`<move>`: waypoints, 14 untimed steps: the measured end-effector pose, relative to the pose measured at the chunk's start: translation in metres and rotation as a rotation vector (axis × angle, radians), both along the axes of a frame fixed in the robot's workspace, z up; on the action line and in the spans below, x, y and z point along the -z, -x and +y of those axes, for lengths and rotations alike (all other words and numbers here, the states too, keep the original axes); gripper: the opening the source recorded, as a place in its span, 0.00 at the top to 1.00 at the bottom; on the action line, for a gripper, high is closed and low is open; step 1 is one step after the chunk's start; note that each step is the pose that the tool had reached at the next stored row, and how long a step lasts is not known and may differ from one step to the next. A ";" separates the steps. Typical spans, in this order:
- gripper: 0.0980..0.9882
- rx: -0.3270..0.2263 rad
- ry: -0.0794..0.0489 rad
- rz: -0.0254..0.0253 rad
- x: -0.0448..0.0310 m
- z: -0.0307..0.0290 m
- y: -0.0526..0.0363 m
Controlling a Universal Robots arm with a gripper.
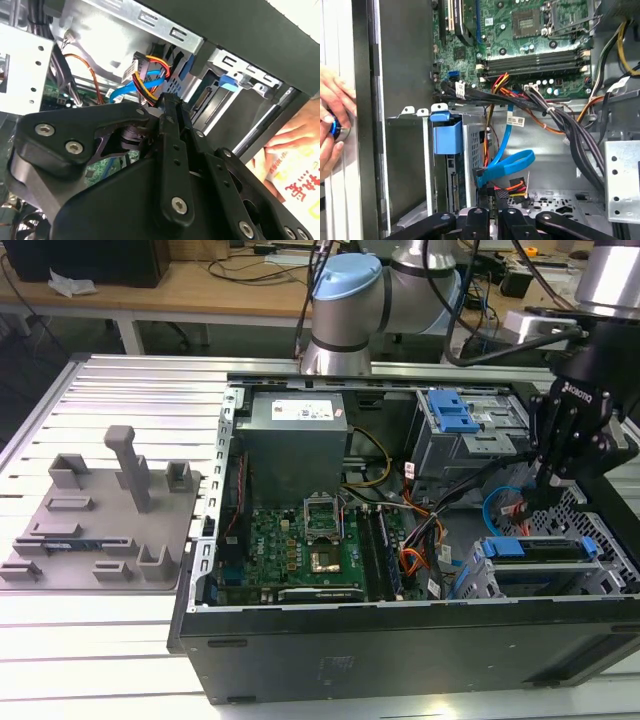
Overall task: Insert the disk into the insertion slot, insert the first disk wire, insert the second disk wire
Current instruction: 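Insert the first disk wire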
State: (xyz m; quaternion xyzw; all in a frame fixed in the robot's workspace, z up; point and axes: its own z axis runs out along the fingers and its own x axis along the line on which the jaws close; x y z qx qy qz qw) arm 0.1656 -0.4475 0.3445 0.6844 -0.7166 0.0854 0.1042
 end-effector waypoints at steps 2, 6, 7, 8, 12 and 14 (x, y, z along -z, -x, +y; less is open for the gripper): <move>0.93 0.000 -0.021 0.0060 -0.0019 -0.0022 -0.0030; 0.93 0.000 -0.080 0.0134 -0.0075 -0.0146 -0.0082; 0.93 0.000 -0.085 0.0134 -0.0075 -0.0178 -0.0082; 0.93 0.000 -0.090 0.0134 -0.0075 -0.0206 -0.0082; 0.93 -0.001 -0.132 0.0134 -0.0082 -0.0350 -0.0087; 0.93 -0.001 -0.155 0.0134 -0.0092 -0.0397 -0.0093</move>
